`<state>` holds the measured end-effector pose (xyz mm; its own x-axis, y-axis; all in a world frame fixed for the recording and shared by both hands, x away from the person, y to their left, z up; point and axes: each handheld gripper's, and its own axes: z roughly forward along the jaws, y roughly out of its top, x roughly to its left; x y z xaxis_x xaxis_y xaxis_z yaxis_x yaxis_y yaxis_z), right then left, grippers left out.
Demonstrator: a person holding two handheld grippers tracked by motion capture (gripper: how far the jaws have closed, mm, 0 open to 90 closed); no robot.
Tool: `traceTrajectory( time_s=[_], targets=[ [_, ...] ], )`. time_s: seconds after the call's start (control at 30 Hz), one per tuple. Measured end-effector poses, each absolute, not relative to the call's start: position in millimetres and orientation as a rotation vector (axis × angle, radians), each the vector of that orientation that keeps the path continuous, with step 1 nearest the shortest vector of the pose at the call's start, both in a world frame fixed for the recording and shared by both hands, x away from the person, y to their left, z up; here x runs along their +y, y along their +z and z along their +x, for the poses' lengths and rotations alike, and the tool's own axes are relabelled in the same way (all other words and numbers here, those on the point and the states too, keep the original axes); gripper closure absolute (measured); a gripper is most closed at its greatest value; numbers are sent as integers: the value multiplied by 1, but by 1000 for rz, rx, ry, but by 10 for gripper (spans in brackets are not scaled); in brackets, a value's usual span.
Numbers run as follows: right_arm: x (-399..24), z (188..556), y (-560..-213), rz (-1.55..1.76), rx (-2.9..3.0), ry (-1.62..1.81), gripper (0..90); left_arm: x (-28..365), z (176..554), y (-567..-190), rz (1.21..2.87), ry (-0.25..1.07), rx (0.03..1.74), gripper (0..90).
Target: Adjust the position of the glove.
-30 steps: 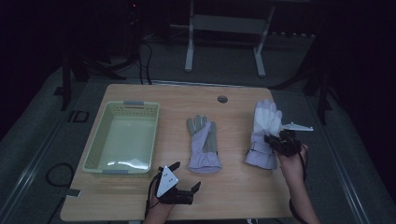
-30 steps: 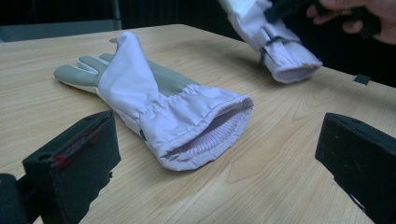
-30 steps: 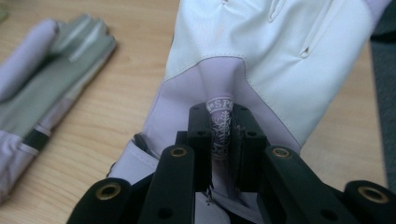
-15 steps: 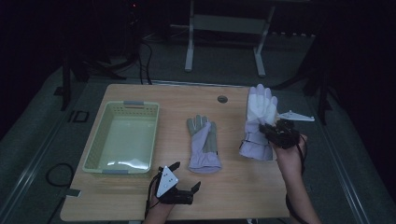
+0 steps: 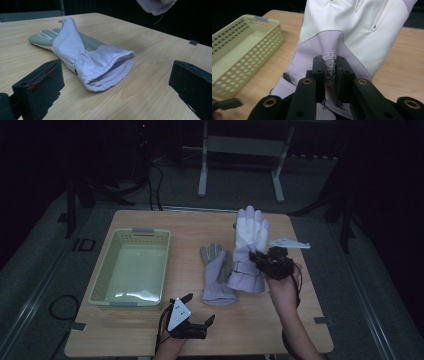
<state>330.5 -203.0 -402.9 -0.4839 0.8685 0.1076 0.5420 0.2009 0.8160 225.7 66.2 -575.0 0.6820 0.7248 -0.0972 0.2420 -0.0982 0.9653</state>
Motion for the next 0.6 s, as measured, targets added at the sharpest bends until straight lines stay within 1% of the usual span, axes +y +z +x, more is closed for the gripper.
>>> traceTrajectory(
  time_s=[0.33,0.6],
  targets=[
    [-149,327,-423,1300,2213,1174,797,66,225,-575,1660,485,792,0],
    [-139,344,-452,1382,2271,1092,797,66,225,-575,1664,482,791,0]
  ],
)
